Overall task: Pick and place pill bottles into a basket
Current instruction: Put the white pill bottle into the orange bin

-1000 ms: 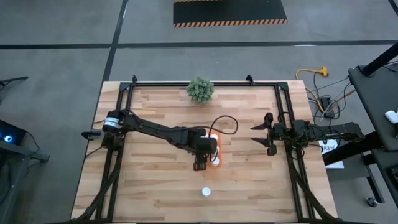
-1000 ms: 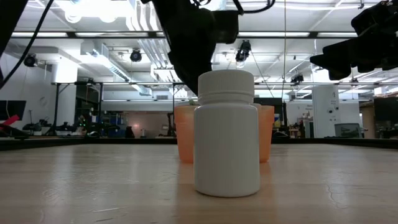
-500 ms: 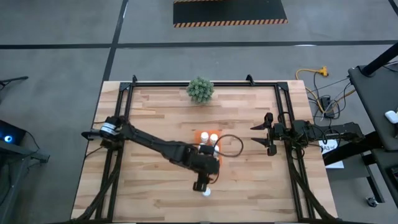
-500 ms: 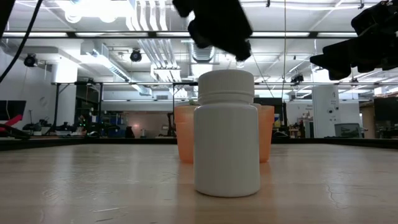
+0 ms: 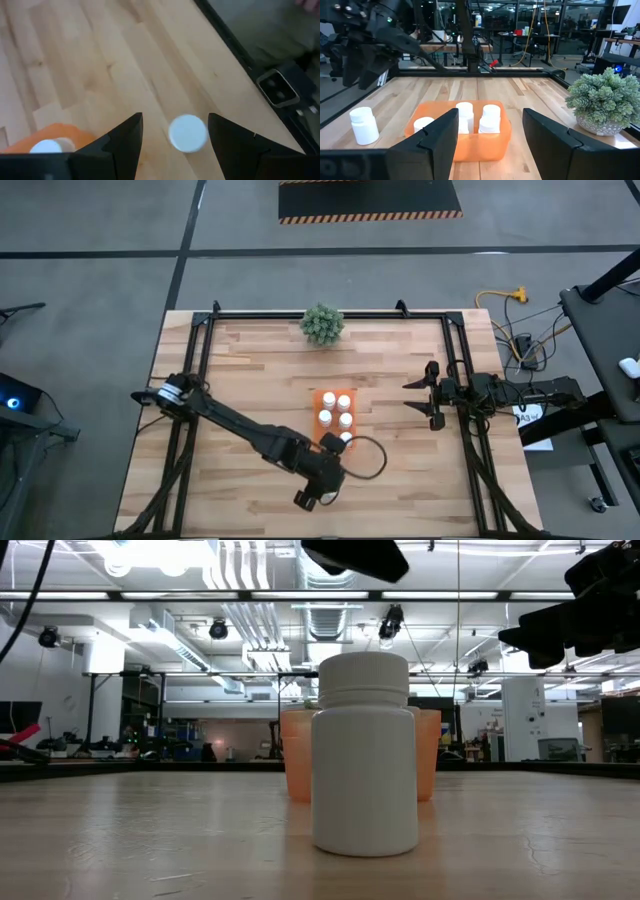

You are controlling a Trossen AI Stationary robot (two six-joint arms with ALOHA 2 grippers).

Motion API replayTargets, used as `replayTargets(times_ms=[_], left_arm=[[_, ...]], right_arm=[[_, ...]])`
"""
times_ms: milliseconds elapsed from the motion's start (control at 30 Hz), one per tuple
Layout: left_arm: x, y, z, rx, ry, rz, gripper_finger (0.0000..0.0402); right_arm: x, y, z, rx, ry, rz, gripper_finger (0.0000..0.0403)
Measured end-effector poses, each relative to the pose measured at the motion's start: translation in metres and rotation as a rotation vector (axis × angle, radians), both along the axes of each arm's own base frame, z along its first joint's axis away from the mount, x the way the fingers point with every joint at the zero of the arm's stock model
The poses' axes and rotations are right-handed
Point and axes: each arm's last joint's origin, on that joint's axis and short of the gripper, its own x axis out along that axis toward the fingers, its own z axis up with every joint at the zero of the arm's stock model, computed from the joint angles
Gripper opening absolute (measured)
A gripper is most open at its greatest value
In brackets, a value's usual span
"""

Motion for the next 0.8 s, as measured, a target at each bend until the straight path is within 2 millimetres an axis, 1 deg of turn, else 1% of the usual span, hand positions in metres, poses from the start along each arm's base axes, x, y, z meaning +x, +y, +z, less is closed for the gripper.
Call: replayTargets(times_ms=[67,133,233,267,467,533,667,800], left_arm=[[-0.003,-0.004,0.003,0.024,0.009,-0.034,0.0206],[-0.005,-0.008,0.009,0.044,0.007,-0.063,0.0206],[-0.001,-0.014,0.016,0.107,0.018,-0.094,0.0206],[0.001,-0.017,0.014,0.141,0.046,-0.1,0.0206],[0.032,-0.032,0.01,0.217,0.083,-0.189,0.0206],[0.036,-0.035,0.005,0.242,0.129,-0.221,0.0206],[0.039,-0.036,-0.015,0.294,0.294,-0.232,0.0206],[0.045,-0.039,-0.025,0.303,0.33,-0.243,0.0205]], right_arm=[[0.0,0.0,0.0,-0.002,0.0,0.001,0.021],[0.0,0.0,0.0,0.0,0.001,0.0,0.021],[0.0,0.0,0.0,-0.001,0.0,0.0,0.021],[0.0,0.0,0.0,0.0,0.001,0.001,0.021],[0.0,0.0,0.0,-0.001,-0.001,0.0,0.021],[0.0,0.0,0.0,0.0,0.002,0.0,0.021],[0.0,0.0,0.0,-0.002,0.006,0.001,0.021],[0.0,0.0,0.0,-0.002,0.005,0.001,0.021]])
